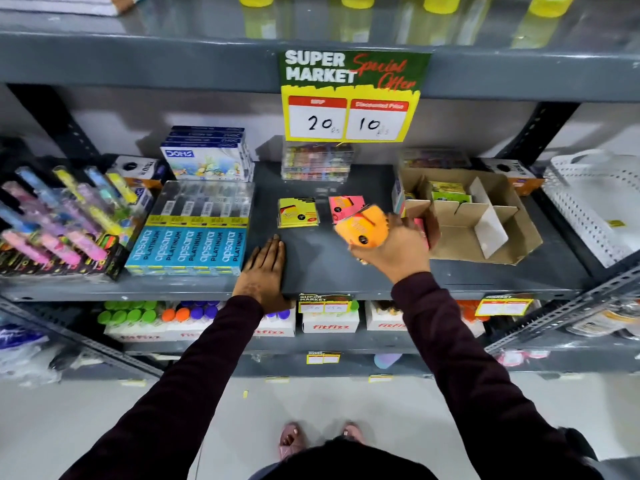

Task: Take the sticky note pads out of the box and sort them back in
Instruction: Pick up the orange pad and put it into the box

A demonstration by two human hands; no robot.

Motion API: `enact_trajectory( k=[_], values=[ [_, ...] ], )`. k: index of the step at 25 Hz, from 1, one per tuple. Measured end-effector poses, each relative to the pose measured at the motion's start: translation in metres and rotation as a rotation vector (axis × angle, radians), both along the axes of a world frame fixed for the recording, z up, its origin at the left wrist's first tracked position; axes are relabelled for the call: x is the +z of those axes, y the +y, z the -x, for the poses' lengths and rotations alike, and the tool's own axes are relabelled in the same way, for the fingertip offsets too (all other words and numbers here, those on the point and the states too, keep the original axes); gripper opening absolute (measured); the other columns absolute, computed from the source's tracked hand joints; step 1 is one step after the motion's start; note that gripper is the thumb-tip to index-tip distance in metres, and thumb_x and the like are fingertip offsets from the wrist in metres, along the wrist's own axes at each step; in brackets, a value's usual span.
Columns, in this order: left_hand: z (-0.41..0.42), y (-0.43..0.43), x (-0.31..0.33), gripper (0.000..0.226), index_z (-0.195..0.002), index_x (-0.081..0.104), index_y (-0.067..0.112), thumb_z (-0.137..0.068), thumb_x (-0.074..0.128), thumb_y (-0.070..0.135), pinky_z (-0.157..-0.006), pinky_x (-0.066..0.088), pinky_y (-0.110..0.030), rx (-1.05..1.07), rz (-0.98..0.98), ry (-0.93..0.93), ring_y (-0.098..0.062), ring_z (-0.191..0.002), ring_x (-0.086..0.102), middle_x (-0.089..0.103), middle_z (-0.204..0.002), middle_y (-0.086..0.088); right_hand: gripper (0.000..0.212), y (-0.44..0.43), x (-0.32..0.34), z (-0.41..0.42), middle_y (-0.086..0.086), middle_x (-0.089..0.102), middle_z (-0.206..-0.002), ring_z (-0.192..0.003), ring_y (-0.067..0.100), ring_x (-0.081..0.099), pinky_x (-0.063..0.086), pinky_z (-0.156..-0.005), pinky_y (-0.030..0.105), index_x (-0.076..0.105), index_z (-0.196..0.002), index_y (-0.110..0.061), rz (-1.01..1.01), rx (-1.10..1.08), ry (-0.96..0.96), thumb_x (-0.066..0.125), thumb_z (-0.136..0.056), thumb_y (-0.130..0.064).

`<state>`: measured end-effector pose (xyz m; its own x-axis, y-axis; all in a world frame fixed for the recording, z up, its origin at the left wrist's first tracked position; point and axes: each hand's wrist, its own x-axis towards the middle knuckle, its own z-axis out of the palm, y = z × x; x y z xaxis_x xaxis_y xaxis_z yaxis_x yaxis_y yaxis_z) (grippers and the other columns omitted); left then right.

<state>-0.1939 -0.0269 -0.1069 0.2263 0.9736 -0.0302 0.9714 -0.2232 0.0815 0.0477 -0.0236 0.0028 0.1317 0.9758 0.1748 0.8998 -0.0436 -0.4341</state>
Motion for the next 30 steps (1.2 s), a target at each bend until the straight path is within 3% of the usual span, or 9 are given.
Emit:
enact_trajectory(
  k=[4,8,12,18,21,25,28,30],
  values=[
    [0.001,0.002,-0.004,0.122,-0.146,0.006,0.001,-0.059,0.07,0.059,-0.12,0.005,-0.04,-0.007,-0.016,0.001,-0.027,-0.147,0.005,0.005,-0.158,-0.017,0.074,0.008,0.011,-0.071,0.023,0.069,-0.107,-0.109,0.036,0.061,0.049,-0.094,0.043,0.06,-0.11,0.002,-0.044,-0.356,0.045,0.074,-0.065,-0.056],
    [0.003,0.004,-0.008,0.126,-0.147,0.004,0.003,-0.057,0.071,0.061,-0.119,0.001,-0.039,-0.007,-0.011,0.015,-0.026,-0.147,0.004,0.003,-0.159,-0.016,0.068,0.025,0.001,-0.117,0.023,0.069,-0.11,-0.111,0.036,0.061,0.048,-0.096,0.042,0.062,-0.109,0.0,0.064,-0.51,0.107,0.074,-0.068,-0.053],
    [0.003,0.004,-0.008,0.127,-0.147,0.0,0.004,-0.058,0.067,0.066,-0.119,0.001,-0.038,-0.009,-0.013,0.046,-0.026,-0.147,0.002,0.0,-0.159,-0.015,0.063,0.046,-0.014,-0.127,0.021,0.07,-0.113,-0.11,0.034,0.063,0.05,-0.093,0.039,0.065,-0.108,-0.002,0.169,-0.514,0.199,0.073,-0.071,-0.052],
    [0.003,0.003,-0.005,0.128,-0.146,-0.003,0.004,-0.06,0.067,0.066,-0.12,0.0,-0.039,-0.009,-0.004,0.032,-0.026,-0.147,-0.001,-0.003,-0.159,-0.015,0.065,0.056,-0.039,-0.12,0.022,0.06,-0.128,-0.122,0.038,0.054,0.044,-0.105,0.044,0.054,-0.125,0.001,0.251,-0.577,0.255,0.066,-0.083,-0.047],
    [0.002,0.003,-0.004,0.127,-0.146,-0.003,0.003,-0.061,0.066,0.067,-0.12,0.0,-0.04,-0.008,-0.004,0.038,-0.026,-0.147,-0.001,-0.003,-0.159,-0.015,0.055,0.055,-0.042,-0.112,0.023,0.056,-0.133,-0.126,0.039,0.049,0.04,-0.107,0.046,0.052,-0.128,0.0,0.231,-0.589,0.285,0.055,-0.092,-0.041],
    [0.001,0.003,-0.004,0.124,-0.146,-0.002,0.003,-0.063,0.065,0.066,-0.12,0.0,-0.04,-0.007,-0.016,0.036,-0.026,-0.147,-0.001,-0.002,-0.159,-0.015,0.05,0.06,-0.018,-0.087,0.028,0.058,-0.126,-0.121,0.041,0.051,0.041,-0.103,0.045,0.056,-0.118,0.004,0.095,-0.565,0.248,0.044,-0.097,-0.04],
    [0.001,0.002,-0.003,0.124,-0.146,0.005,0.001,-0.061,0.071,0.061,-0.12,0.007,-0.041,-0.013,-0.034,0.009,-0.029,-0.146,0.006,0.005,-0.158,-0.018,0.05,0.066,0.0,-0.05,0.031,0.064,-0.113,-0.112,0.041,0.057,0.043,-0.098,0.044,0.061,-0.108,0.008,-0.054,-0.402,0.152,0.046,-0.096,-0.039],
    [0.002,0.002,-0.002,0.124,-0.146,0.007,0.001,-0.058,0.074,0.057,-0.12,0.007,-0.041,-0.015,-0.027,-0.015,-0.029,-0.146,0.007,0.007,-0.158,-0.018,0.052,0.07,0.004,-0.019,0.029,0.068,-0.104,-0.102,0.04,0.063,0.049,-0.089,0.04,0.064,-0.102,0.007,-0.04,-0.284,0.156,0.049,-0.095,-0.043]
  ],
)
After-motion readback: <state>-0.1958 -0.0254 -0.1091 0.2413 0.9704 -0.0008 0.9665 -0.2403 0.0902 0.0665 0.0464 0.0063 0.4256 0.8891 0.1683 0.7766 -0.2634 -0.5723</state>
